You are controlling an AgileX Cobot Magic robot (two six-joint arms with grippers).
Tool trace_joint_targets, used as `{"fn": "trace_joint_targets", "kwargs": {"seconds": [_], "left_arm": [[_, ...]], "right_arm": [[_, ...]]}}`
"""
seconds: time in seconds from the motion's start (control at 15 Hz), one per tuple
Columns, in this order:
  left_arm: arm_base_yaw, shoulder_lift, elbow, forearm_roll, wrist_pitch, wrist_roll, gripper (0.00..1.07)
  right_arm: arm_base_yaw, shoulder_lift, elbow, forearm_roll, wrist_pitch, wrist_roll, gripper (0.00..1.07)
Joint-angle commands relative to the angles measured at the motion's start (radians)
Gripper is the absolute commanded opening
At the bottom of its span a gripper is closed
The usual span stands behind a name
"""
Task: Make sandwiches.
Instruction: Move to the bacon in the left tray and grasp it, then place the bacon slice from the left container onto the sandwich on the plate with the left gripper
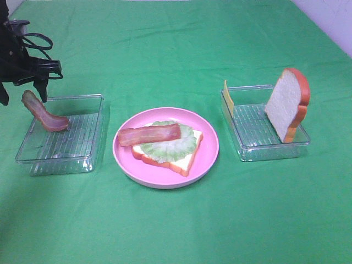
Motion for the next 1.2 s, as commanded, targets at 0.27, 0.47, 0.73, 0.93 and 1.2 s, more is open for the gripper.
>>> {"fn": "trace_joint_targets", "kwargs": {"seconds": [0.27, 0.47, 0.73, 0.93, 1.2], "left_arm": [[0.001, 0.012, -0.005, -0.005, -0.046, 0.011, 0.45], [0.001, 0.013, -0.005, -0.013, -0.057, 0.010, 0.31], [0.001, 0.013, -0.005, -0.043, -0.067, 0.009, 0.07], [0.001, 0.013, -0.005, -0.049, -0.066, 0.009, 0.00], [0.001, -0.003, -0.005, -0.170, -0.074, 0.037, 0.00]], "right_arm": [[-0.002, -0.010, 0.004, -0.004, -0.008, -0.009, 0.77], [-0.002, -0.010, 0.004, -0.004, -0.008, -0.009, 0.77], [-0.002, -0.010, 0.004, -0.004, -0.008, -0.009, 0.77], [-0.002, -0.010, 0.004, -0.004, -0.008, -0.009, 0.77], [-0.002, -0.010, 0.004, -0.004, -0.008, -0.009, 0.77]]}}
